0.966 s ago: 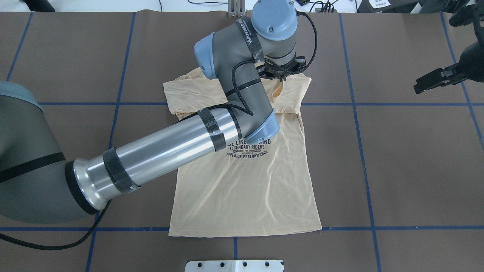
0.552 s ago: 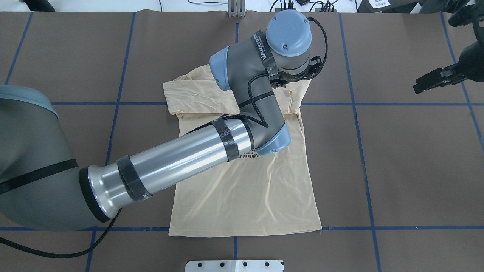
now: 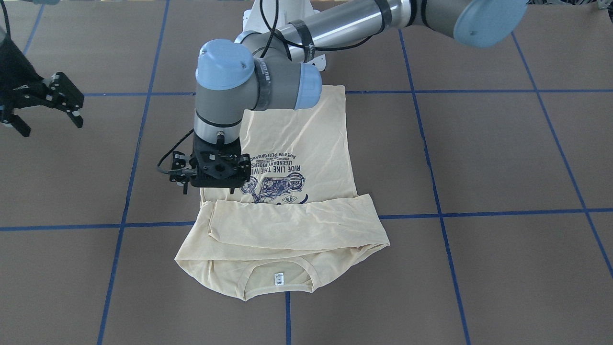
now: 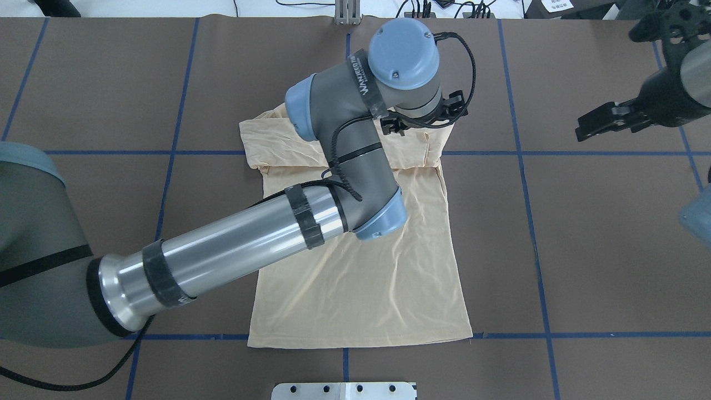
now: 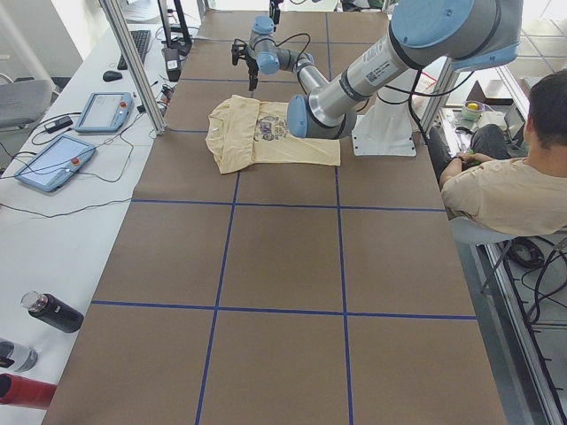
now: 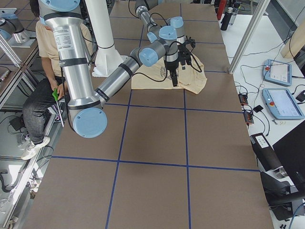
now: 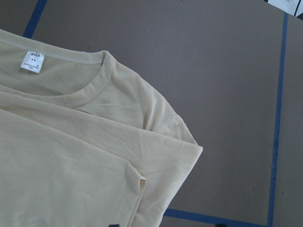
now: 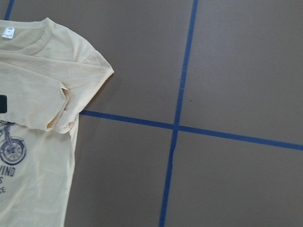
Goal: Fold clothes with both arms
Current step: 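Release the sleeve and lift the left gripper while the right gripper approaches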
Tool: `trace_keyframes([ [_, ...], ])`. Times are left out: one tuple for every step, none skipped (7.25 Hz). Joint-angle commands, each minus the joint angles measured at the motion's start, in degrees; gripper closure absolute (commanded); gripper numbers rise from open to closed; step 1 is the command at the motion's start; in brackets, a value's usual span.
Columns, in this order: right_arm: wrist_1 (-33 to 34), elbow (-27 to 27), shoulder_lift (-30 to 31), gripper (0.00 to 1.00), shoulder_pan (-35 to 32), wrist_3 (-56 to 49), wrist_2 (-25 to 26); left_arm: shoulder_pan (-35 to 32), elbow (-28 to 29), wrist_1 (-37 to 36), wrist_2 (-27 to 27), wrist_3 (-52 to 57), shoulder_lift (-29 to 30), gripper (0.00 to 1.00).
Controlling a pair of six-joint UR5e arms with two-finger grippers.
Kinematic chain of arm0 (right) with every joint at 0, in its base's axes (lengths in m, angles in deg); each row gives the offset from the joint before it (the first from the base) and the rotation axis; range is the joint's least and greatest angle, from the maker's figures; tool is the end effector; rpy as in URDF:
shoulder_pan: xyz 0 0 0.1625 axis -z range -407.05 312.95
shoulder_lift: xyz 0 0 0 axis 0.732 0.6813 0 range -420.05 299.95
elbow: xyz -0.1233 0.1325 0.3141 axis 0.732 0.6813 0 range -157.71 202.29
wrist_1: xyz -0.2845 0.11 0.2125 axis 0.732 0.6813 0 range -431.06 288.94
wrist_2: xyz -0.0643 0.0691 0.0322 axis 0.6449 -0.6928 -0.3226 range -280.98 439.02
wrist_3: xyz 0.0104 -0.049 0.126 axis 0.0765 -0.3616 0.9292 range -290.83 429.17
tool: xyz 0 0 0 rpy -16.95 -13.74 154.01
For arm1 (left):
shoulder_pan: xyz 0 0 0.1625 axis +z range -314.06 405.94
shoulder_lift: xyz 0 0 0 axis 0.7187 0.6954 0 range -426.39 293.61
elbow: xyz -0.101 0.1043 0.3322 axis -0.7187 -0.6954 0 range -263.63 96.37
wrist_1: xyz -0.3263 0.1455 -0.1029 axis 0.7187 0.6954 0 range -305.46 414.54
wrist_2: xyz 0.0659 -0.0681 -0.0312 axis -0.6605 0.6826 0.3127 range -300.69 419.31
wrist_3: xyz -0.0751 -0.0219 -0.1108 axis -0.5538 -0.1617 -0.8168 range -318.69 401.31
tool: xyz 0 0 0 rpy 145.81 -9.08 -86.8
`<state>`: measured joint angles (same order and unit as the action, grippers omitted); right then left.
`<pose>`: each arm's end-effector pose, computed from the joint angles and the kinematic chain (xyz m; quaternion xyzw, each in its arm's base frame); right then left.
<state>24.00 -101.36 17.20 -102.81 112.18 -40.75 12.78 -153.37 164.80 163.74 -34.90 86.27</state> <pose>-0.2111 -0.4272 0.2873 0.1164 -0.4007 -0.0213 0.9085 0.5657 -0.4887 0.0667 0.1071 0.5159 -0.0782 0.8463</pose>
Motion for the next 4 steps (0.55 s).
trace_keyframes([
  [-6.2, -0.9, -1.1, 0.0, 11.4, 16.0, 8.3, -0.1, -24.5, -3.0, 0.6, 6.4, -20.4, 0.0],
  [-6.4, -2.7, -1.0, 0.0, 17.8, 21.9, 13.9, -0.1, -31.2, -3.0, 0.5, 8.9, -27.7, 0.0],
  [-6.4, -4.1, -0.8, 0.0, 24.2, 27.2, 19.7, 0.0, -36.2, -2.9, 0.1, 9.6, -33.2, 0.0],
  [-6.4, -4.8, -0.4, 0.0, 31.0, 31.8, 26.0, 1.0, -40.7, -2.8, -0.3, 9.5, -38.3, 0.0],
])
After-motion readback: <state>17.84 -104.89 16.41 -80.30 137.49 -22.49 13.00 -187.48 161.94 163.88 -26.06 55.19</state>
